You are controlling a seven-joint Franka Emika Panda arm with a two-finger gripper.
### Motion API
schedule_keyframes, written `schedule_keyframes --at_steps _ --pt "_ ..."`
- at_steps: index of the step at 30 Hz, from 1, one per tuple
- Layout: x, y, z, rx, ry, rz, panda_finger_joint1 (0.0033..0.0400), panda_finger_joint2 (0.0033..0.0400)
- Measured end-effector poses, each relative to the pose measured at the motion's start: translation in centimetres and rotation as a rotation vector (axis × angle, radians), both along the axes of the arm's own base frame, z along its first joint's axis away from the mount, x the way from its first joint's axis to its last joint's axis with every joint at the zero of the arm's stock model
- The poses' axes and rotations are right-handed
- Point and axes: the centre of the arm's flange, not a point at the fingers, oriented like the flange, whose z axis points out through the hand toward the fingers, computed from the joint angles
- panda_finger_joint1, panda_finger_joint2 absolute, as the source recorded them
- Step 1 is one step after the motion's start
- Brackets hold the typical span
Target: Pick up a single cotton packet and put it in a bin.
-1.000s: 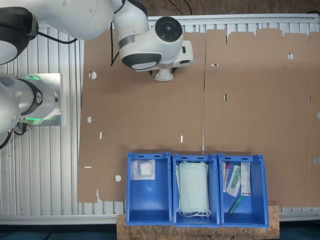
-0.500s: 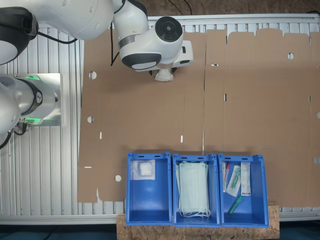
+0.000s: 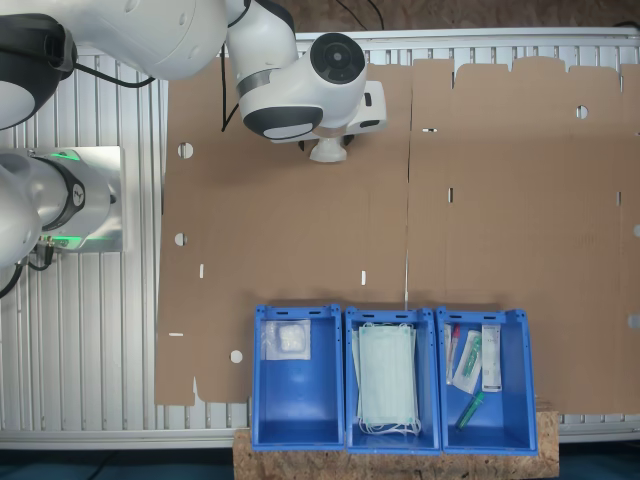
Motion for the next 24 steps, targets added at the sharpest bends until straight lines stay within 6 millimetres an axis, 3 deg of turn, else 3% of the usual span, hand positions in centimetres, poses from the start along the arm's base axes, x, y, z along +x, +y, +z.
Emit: schedule_keyframes --at_steps 8,9,16,17,22,23,24 --pt "0.00 0.00 0.00 0.000 0.000 0.000 0.0400 0.0400" --pt "0.00 0.00 0.00 0.000 0.000 0.000 0.0304 0.0304" --pt "0.03 0.02 0.04 0.001 -0.001 0.000 0.0304 0.0304" --pt "0.05 0.03 0.07 0.001 -0.002 0.000 0.0154 0.0154" --pt "0.11 0.07 0.18 0.002 -0.004 0.000 0.0154 0.0154" --pt "0.12 0.07 0.19 0.003 -0.004 0.000 0.0075 0.0075" --pt "0.12 0.08 0.19 0.003 -0.004 0.000 0.0075 0.0075"
